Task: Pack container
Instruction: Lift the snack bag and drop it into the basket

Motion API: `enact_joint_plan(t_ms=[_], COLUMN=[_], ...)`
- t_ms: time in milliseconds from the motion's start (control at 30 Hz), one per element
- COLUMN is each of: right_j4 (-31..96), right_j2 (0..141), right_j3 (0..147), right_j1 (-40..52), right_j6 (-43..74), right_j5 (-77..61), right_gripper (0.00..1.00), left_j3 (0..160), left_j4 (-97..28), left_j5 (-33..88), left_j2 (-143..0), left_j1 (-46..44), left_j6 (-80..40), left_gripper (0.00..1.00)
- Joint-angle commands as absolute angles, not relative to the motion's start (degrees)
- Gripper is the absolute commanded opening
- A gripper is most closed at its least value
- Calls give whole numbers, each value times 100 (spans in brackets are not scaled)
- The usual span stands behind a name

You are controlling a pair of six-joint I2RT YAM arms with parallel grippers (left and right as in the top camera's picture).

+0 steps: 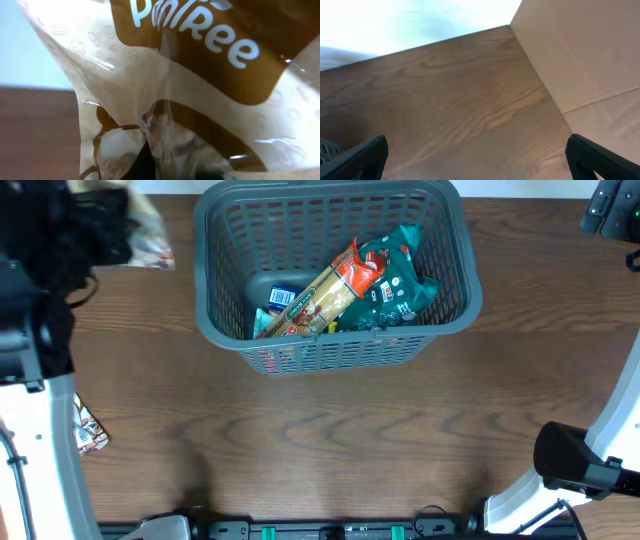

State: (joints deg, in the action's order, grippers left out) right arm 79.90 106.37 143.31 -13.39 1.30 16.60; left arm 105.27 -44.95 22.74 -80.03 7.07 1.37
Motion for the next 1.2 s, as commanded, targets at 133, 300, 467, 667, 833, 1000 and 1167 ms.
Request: enact_joint_plan(t_ms=[133,300,467,667,833,1000,1167], right_j4=[8001,7999,8001,8001,7999,8001,7999], right_j2=[10510,10510,10510,10512,10510,10510,10510], right_j3=[14394,14394,14394,14394,14394,14394,14394], right_j1=[-1380,-1380,-1380,-1380,-1380,-1380,-1380], right_j6=[211,211,211,211,211,211,211], right_j5=[1737,1737,1737,1737,1737,1737,1737], right_gripper=[99,99,99,99,99,100,99], left_j3=[10589,10589,10589,10589,10589,10591,10610], left_j4=[-4484,-4480,-4495,-4552,-4600,-4438,-4425], left_j5=[3806,4206,4204,3896,3461,3293,2674], left_j2=[-8412,-8733,-9059,-9502,-9714,-9524,-9065], left_j1=[-62,-631,-1118,-1483,-1492,-1481,-1481], left_j6=[1068,1350,1374,1393,1389,1363,996], left_gripper=[6,6,6,6,99,99,99])
